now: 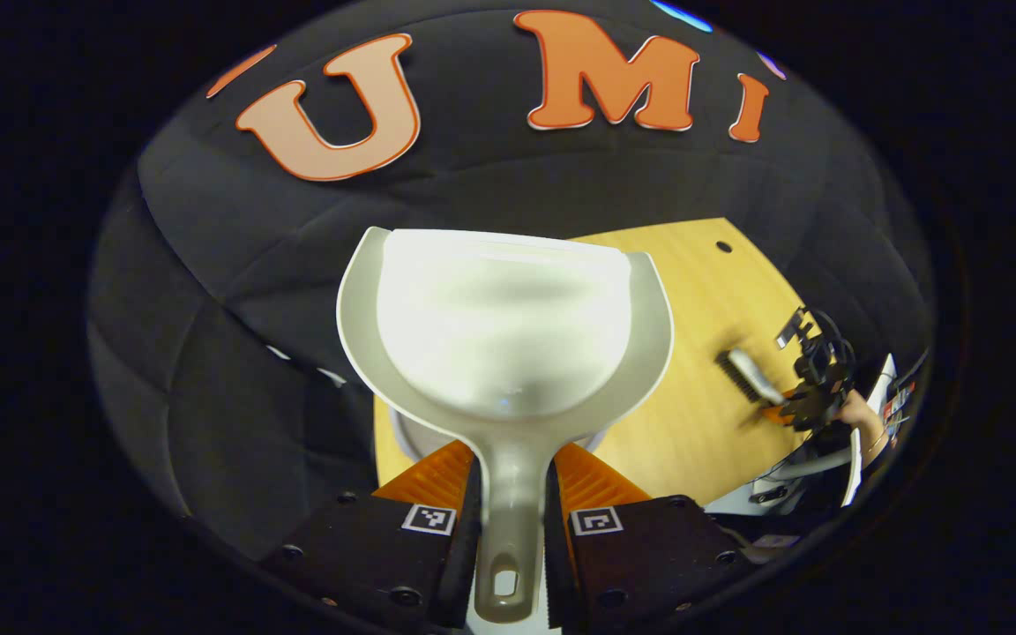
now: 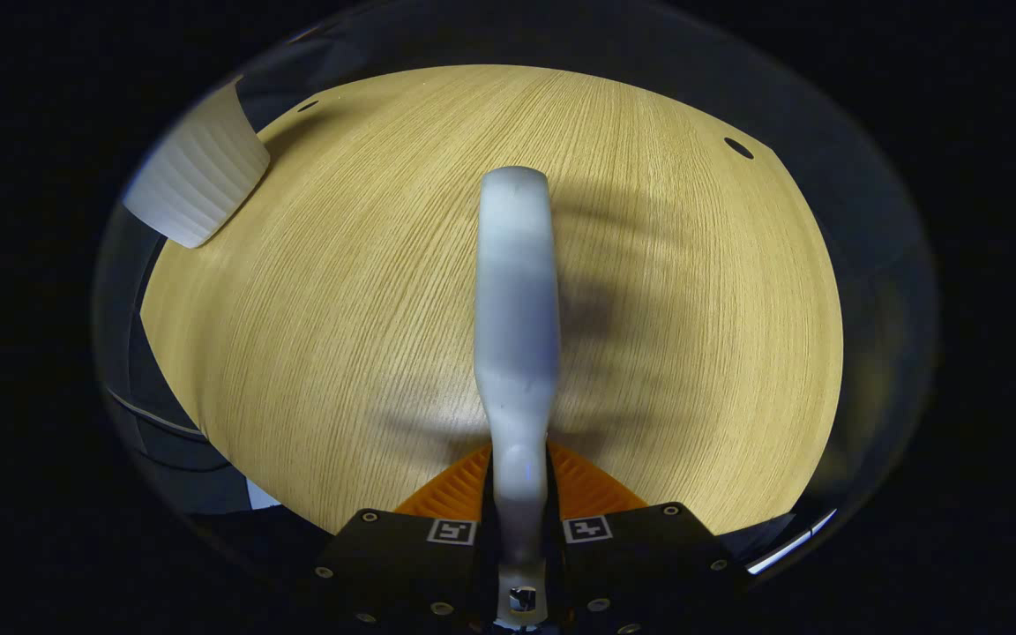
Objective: Pick up the small broom and dustpan from the desktop, sweep the trash into the dustpan with the broom, and then empty the trash into the garbage bin.
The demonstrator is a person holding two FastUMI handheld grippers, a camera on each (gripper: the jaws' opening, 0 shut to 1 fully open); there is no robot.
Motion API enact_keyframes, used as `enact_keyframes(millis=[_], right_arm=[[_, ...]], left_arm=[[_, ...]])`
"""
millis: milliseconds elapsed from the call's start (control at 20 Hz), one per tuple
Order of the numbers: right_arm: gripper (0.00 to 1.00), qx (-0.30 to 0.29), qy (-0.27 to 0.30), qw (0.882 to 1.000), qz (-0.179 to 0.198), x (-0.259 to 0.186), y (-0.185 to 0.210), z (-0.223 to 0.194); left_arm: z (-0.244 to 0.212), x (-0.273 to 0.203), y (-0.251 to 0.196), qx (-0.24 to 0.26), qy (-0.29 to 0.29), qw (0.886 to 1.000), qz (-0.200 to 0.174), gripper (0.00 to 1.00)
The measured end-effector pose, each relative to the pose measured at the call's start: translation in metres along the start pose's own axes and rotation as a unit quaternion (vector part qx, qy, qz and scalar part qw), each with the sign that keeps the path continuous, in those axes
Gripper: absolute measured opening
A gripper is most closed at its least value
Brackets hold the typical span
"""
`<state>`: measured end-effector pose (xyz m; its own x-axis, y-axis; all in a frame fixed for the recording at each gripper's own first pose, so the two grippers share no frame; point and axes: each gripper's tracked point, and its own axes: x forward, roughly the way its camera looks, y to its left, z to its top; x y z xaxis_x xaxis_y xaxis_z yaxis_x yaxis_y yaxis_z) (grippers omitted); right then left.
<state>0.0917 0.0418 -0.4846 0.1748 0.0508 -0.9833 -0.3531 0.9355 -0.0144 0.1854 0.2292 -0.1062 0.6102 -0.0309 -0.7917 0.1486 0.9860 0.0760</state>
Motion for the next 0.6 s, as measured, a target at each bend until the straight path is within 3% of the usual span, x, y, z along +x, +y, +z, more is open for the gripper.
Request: enact_keyframes(millis=[150, 350, 600], right_arm=[[0.21, 0.003, -0.003, 1.0, 0.001, 0.0, 0.0, 0.0], [0.21, 0.017, -0.007, 1.0, 0.003, 0.002, 0.001, -0.001], [0.21, 0.035, -0.01, 0.999, 0.006, 0.003, 0.002, -0.002]], left_arm=[[0.015, -0.005, -0.067, -0.003, -0.026, 0.997, -0.067, 0.33], [0.021, 0.004, -0.135, 0.002, -0.037, 0.991, -0.129, 0.33], [-0.007, 0.043, -0.182, -0.004, -0.007, 0.989, -0.146, 0.33]])
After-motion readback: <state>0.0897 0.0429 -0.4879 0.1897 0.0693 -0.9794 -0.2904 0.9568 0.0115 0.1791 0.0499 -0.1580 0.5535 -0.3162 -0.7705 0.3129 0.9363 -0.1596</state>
